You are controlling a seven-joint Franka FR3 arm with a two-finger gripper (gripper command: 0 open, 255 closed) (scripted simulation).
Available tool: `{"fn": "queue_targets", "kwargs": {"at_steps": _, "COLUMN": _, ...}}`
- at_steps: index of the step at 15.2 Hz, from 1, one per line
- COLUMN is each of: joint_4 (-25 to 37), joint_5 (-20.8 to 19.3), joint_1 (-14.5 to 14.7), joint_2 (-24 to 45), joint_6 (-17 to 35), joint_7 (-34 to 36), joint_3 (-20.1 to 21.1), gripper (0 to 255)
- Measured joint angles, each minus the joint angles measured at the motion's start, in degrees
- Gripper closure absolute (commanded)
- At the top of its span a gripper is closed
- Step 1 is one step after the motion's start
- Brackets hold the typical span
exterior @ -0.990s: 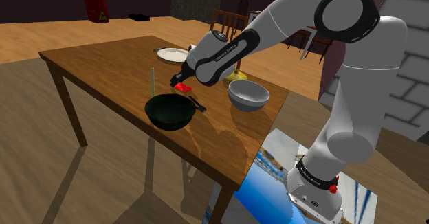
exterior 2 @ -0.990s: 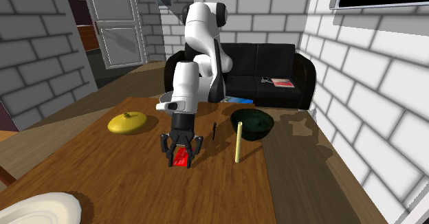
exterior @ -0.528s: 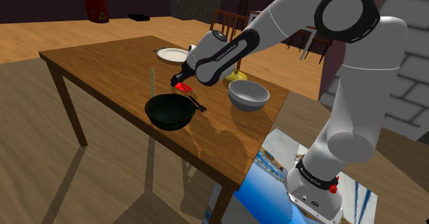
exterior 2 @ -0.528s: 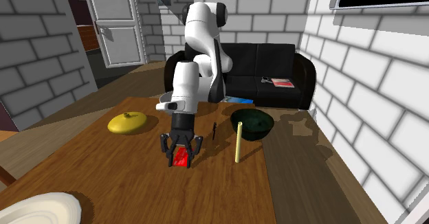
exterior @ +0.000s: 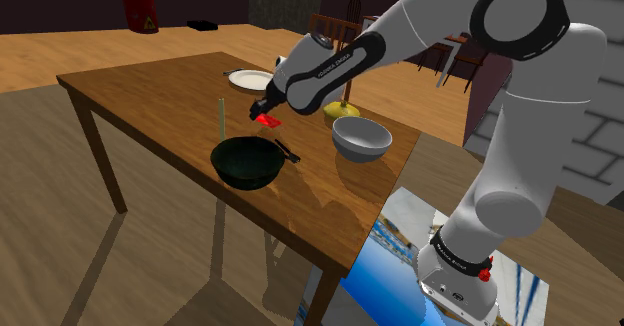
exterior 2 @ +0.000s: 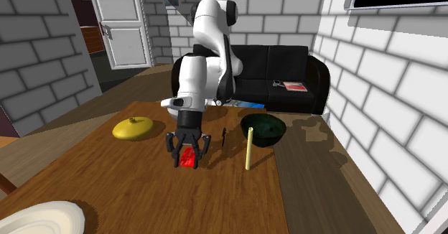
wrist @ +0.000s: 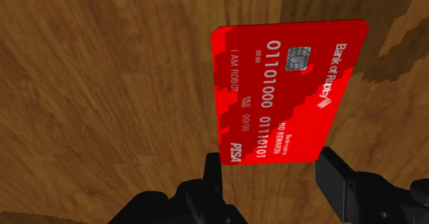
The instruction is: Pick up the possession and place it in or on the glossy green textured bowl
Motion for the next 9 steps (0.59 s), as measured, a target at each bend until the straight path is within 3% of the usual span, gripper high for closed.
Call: {"fn": "queue_targets", "kwargs": {"at_steps": 9, "joint_4": 1.76, "joint_5": 0.78, "joint_1": -0.5, "joint_2": -4.56, "joint_6": -6.31, "joint_7": -0.39, "joint_3": 0.6, "gripper": 255}}
